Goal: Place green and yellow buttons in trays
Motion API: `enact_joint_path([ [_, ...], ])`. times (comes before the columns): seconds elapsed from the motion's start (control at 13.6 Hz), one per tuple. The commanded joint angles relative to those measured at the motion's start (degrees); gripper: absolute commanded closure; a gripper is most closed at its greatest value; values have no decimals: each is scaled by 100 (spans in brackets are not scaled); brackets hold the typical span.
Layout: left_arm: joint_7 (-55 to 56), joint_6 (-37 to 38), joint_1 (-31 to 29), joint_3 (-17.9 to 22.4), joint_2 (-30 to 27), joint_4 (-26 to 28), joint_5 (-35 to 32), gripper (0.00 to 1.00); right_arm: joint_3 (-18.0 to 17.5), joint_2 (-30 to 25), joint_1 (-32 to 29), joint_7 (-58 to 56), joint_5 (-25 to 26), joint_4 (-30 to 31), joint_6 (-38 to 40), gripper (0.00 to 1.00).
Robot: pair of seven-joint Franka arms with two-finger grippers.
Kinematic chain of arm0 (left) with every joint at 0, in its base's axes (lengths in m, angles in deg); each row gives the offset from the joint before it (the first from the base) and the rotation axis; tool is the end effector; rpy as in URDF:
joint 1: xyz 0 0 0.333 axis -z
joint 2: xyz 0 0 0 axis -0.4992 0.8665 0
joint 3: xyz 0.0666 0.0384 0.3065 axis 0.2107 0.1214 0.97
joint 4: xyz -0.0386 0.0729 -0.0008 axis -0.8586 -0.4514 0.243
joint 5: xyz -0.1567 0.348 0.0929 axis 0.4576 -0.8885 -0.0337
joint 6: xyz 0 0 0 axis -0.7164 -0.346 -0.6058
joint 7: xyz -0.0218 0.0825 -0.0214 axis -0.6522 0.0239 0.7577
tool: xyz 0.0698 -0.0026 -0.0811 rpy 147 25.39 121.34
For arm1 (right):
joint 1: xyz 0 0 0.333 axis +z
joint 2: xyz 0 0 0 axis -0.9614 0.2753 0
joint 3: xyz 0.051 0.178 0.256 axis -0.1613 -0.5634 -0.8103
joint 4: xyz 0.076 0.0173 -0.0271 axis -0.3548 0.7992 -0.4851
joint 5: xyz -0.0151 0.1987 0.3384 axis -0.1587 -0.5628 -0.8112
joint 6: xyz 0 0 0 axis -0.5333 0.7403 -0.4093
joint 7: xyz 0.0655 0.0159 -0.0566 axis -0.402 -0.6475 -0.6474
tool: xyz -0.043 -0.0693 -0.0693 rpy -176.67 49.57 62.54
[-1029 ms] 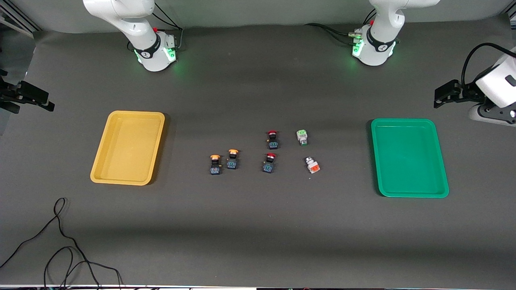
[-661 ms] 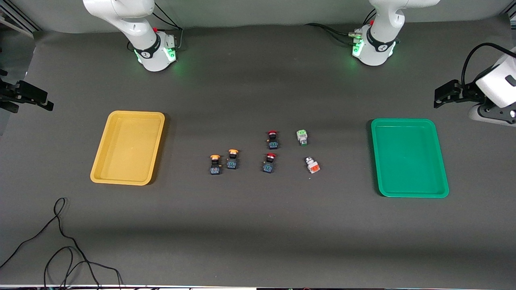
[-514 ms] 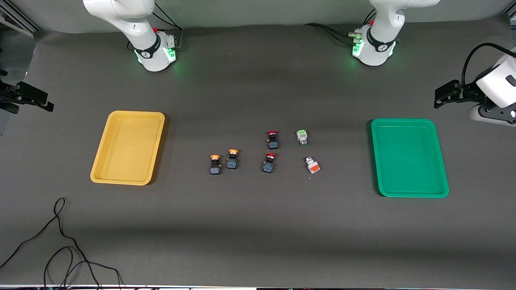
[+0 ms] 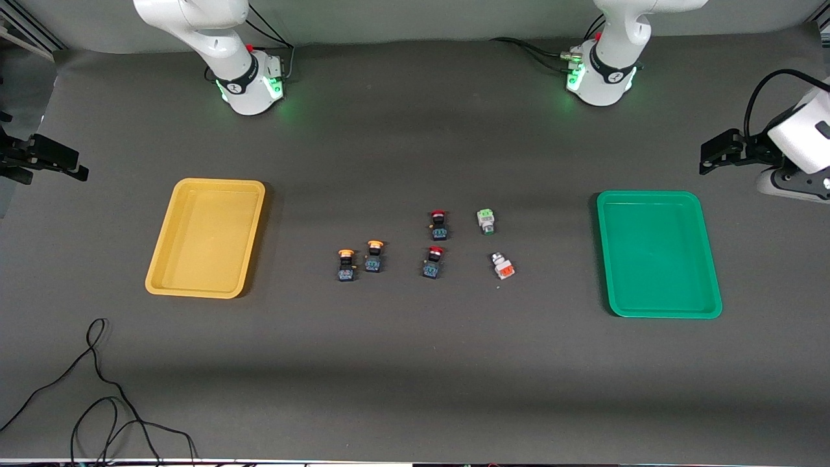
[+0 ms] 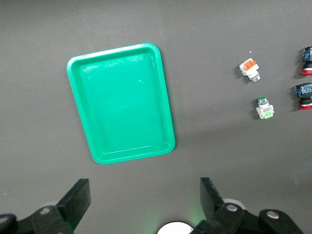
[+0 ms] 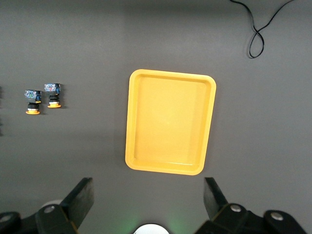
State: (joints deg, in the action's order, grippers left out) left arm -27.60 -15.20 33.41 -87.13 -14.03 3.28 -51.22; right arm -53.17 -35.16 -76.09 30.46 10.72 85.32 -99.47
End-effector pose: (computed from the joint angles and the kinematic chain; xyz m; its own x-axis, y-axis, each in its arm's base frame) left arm 0.5440 -0.0262 0.6106 0.9762 -0.1926 -0.0994 -0.1918 -0.9813 0.0175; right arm 0.5422 -0.0432 0.6450 0.9977 0.0039 -0.0675 0.0025 -0.9998 -0.0210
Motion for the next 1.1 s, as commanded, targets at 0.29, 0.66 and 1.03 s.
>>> enact_joint_path([
  [0.29,-42,-25,49,51,-92,31,46,0,20,95,39,-103,74,-157,140,0],
  [0.66,19,-42,102,51,-84,74,72,0,20,130,48,-103,74,-175,140,0],
  [1.03,423,-104,128,-221,-110,259,318,0,20,200,48,-103,74,-210,140,0],
])
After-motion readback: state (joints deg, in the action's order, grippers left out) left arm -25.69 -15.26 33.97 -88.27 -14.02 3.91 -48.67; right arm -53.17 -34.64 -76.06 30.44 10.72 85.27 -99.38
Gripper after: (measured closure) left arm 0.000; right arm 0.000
